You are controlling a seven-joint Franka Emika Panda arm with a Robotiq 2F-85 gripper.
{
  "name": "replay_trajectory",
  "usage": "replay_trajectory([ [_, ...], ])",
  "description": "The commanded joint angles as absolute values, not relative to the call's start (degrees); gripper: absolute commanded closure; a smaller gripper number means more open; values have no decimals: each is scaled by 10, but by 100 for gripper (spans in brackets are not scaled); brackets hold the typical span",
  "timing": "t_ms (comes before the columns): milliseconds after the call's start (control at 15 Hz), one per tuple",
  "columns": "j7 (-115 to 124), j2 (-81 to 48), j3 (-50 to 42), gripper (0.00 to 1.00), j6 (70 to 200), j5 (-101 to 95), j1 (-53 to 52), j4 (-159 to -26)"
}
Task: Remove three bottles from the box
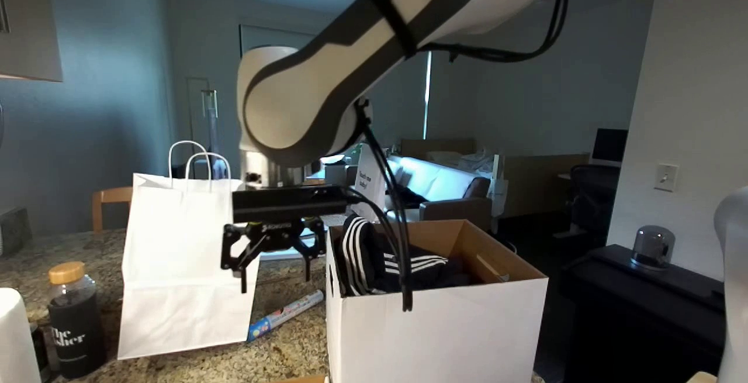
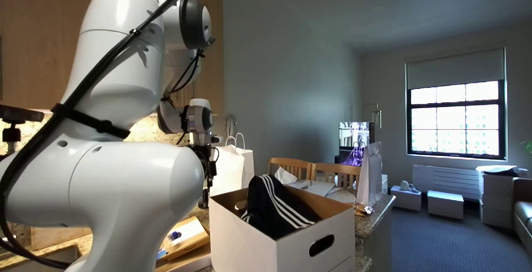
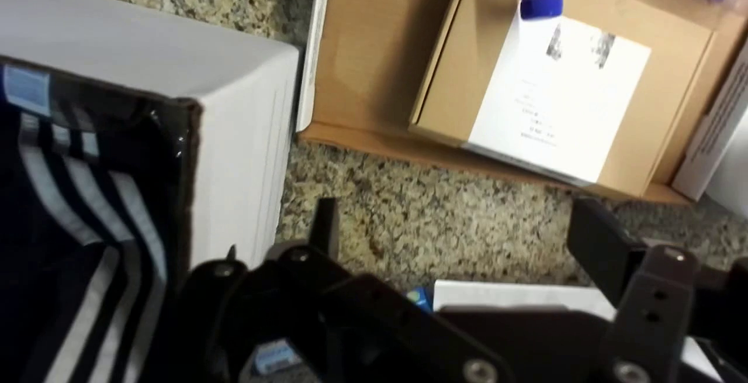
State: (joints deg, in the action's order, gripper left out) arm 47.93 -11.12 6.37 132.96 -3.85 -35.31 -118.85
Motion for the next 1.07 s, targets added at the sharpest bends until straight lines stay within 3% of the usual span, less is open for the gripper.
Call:
replay_trajectory([
  [0,502,25,84,0,1349,-49,-289,-1290],
  [333,422,126,77,0,1314,-4,-175,-1304],
  [1000,234,40,58,0,1188,-30,-63,-1270],
])
